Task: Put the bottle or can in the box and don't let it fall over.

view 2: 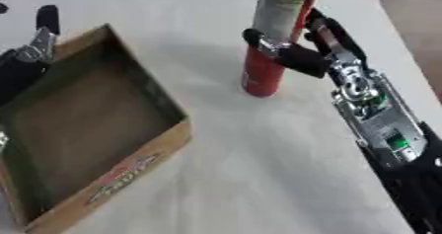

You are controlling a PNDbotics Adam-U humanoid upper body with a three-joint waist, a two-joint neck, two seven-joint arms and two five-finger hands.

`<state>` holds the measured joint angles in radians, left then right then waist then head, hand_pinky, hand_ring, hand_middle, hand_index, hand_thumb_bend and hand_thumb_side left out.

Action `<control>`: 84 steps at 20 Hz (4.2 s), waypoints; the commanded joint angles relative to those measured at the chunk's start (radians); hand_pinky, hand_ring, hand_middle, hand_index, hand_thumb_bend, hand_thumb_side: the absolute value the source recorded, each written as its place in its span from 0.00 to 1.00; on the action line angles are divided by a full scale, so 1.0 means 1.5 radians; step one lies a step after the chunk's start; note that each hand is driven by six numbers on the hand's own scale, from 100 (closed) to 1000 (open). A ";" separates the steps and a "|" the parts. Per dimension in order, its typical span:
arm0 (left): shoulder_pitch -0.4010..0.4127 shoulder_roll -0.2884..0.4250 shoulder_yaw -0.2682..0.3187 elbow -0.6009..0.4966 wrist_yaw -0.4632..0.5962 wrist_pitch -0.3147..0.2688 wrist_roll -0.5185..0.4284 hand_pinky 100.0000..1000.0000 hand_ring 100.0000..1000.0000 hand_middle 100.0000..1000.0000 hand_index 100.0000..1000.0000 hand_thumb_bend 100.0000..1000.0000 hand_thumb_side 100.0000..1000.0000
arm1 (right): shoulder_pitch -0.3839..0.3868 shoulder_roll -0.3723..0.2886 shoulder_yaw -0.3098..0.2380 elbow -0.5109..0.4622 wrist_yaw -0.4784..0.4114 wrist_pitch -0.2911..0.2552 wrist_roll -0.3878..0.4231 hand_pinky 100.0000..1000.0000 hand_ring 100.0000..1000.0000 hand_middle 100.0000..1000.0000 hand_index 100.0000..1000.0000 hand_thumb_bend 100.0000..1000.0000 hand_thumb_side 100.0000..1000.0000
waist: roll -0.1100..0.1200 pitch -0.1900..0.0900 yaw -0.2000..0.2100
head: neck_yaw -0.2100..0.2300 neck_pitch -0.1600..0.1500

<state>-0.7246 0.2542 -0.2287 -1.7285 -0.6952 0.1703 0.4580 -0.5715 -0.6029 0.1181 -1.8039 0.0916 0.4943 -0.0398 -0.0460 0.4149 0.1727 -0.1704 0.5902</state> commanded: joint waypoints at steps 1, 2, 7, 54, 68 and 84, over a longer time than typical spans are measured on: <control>-0.015 0.002 0.010 -0.002 0.006 -0.004 0.005 0.58 0.49 0.49 0.72 0.31 0.46 | -0.014 -0.020 -0.003 0.003 -0.003 -0.003 0.003 0.98 1.00 0.91 1.00 0.57 0.56 | 0.000 -0.011 0.000 | -0.002 -0.009; -0.016 0.003 0.011 -0.001 0.008 -0.005 0.006 0.58 0.49 0.48 0.71 0.31 0.45 | -0.015 -0.020 -0.003 0.005 -0.003 -0.004 0.003 0.98 1.00 0.91 1.00 0.57 0.56 | 0.000 -0.011 0.000 | -0.002 -0.010; -0.013 -0.002 0.020 0.004 0.015 -0.008 0.014 0.58 0.49 0.48 0.71 0.30 0.45 | -0.027 -0.018 0.001 0.016 -0.006 -0.006 0.005 0.98 1.00 0.91 1.00 0.57 0.56 | -0.001 -0.010 0.000 | -0.002 -0.011; -0.010 -0.015 0.047 0.041 0.057 -0.006 0.016 0.62 0.52 0.50 0.75 0.25 0.57 | -0.046 -0.003 0.014 0.060 -0.159 0.004 -0.005 0.98 1.00 0.85 0.69 0.09 0.09 | -0.002 -0.014 0.001 | -0.002 -0.010; 0.037 0.014 0.104 -0.071 0.111 0.024 0.090 0.69 0.62 0.63 0.74 0.27 0.57 | -0.049 -0.012 0.008 0.051 -0.228 0.016 -0.096 0.98 1.00 0.81 0.60 0.00 0.09 | -0.004 -0.022 0.014 | -0.013 -0.004; 0.163 0.099 0.189 -0.181 0.163 0.075 0.173 0.68 0.61 0.62 0.71 0.24 0.55 | -0.043 -0.040 -0.010 0.005 -0.285 0.018 -0.146 0.99 1.00 0.81 0.59 0.00 0.35 | -0.009 -0.040 0.022 | -0.010 0.016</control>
<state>-0.4743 0.3709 0.0369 -1.9788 -0.4571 0.2799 0.7047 -0.6237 -0.6261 0.1198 -1.7668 -0.3247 0.5217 -0.2504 -0.0634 0.3854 0.2053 -0.1864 0.6140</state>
